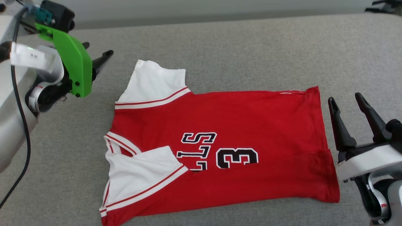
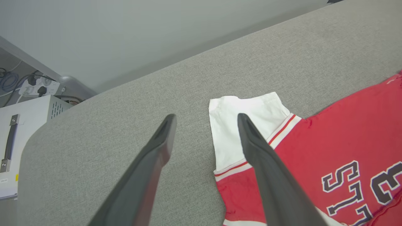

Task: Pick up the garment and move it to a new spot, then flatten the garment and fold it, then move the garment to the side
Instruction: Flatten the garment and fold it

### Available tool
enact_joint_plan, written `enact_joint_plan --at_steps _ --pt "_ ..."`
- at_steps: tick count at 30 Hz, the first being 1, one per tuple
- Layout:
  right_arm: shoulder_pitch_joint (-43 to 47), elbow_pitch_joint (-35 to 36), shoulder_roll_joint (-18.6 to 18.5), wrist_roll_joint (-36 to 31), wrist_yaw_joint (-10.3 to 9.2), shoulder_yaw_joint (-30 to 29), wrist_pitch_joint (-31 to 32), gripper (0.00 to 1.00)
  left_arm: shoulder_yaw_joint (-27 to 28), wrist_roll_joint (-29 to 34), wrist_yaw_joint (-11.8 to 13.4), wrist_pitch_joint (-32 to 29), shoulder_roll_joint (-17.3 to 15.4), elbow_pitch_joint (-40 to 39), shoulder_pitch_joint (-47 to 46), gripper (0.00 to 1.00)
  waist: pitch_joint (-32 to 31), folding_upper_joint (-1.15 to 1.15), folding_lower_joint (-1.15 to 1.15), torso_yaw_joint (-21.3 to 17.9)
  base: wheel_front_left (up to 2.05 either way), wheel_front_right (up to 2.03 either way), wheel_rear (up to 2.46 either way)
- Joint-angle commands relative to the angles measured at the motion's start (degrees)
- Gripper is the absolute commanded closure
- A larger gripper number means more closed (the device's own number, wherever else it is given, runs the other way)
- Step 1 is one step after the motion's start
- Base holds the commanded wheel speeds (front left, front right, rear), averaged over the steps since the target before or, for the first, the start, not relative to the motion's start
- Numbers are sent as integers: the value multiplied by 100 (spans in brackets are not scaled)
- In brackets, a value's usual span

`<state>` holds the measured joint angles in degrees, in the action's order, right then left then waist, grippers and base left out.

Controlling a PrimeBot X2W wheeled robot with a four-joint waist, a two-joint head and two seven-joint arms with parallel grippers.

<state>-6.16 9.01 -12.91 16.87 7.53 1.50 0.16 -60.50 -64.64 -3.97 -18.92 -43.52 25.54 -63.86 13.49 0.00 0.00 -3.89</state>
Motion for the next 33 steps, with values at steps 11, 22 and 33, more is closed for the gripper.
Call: enact_joint_plan --at_steps 11,22,33 --pt "-680 88 -96 -14 -4 503 -120 0 -126 -466 -166 -1887 342 1041 -1154 0 1438 0 0 -819 0 0 0" --pt "-1104 -99 -215 47 -4 688 -299 0 -529 -161 -257 -2408 490 1562 -1429 0 1953 0 0 -923 0 0 0" --pt "-1267 -204 -387 199 -4 486 -361 0 -817 22 -339 -2109 441 1465 -1220 100 1710 0 0 -727 0 0 0"
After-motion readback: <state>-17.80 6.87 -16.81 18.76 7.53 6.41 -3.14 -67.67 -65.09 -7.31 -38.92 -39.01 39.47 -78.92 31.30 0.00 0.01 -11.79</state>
